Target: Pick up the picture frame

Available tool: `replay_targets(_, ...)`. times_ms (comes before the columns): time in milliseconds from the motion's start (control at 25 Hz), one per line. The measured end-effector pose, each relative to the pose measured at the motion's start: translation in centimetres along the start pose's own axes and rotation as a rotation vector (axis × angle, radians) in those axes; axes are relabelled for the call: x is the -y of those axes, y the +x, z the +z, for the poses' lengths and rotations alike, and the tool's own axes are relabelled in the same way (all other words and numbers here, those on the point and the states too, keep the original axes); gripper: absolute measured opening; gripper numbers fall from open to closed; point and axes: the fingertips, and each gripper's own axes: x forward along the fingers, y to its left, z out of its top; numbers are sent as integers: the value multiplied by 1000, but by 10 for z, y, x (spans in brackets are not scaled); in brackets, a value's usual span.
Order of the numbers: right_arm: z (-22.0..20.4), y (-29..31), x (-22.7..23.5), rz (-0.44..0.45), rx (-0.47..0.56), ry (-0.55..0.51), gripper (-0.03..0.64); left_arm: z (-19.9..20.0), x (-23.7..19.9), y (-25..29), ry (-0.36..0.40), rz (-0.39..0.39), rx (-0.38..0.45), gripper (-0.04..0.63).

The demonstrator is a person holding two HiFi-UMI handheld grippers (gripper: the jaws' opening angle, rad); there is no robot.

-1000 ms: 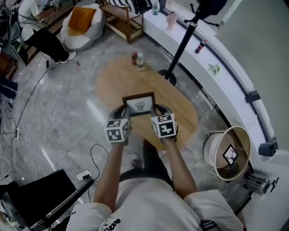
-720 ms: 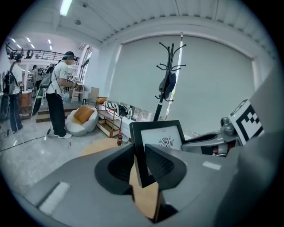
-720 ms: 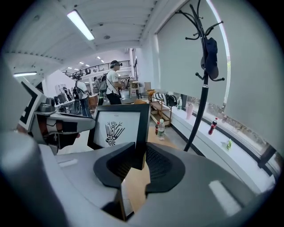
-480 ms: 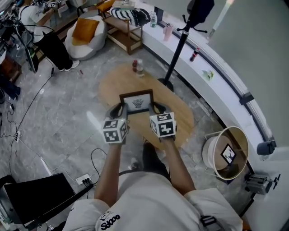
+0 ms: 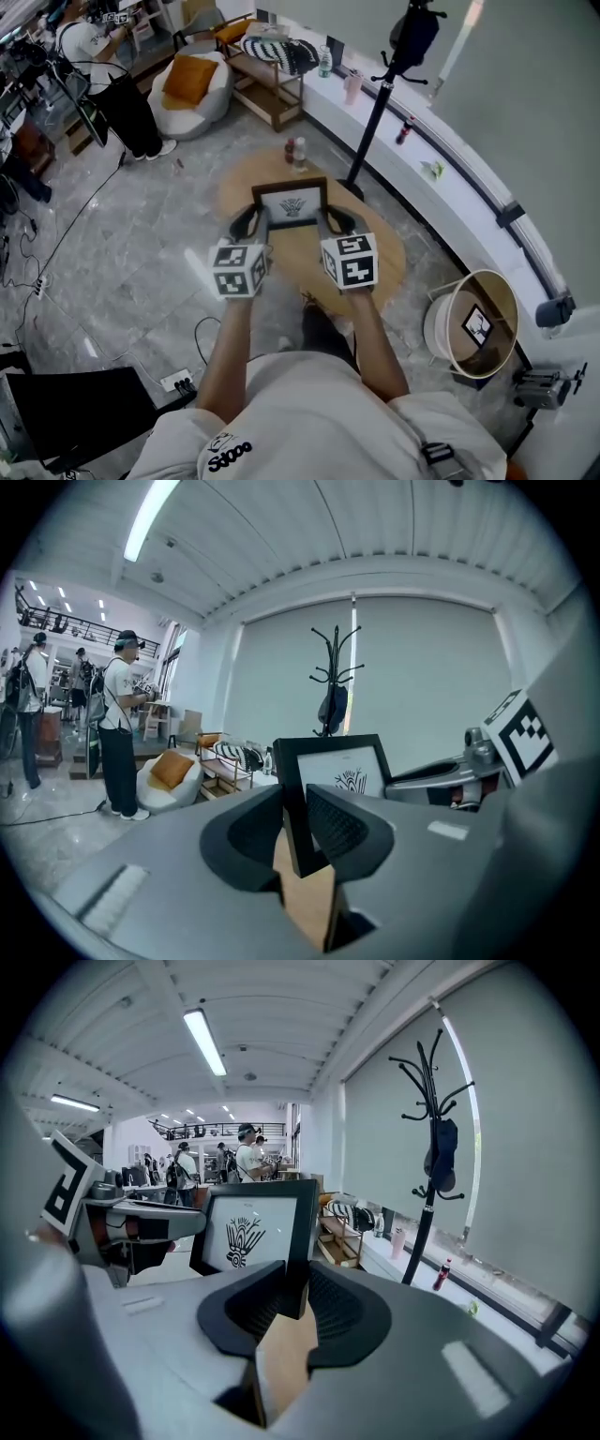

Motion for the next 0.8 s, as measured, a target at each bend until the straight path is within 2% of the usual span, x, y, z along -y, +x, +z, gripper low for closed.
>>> replay_targets(400, 52, -40, -19, -6, 136, -35, 83, 61, 7, -39, 73, -11, 133, 84)
replay_targets(800, 81, -72, -44, 40, 206, -92, 84, 95, 7, -77, 133, 22, 219, 81)
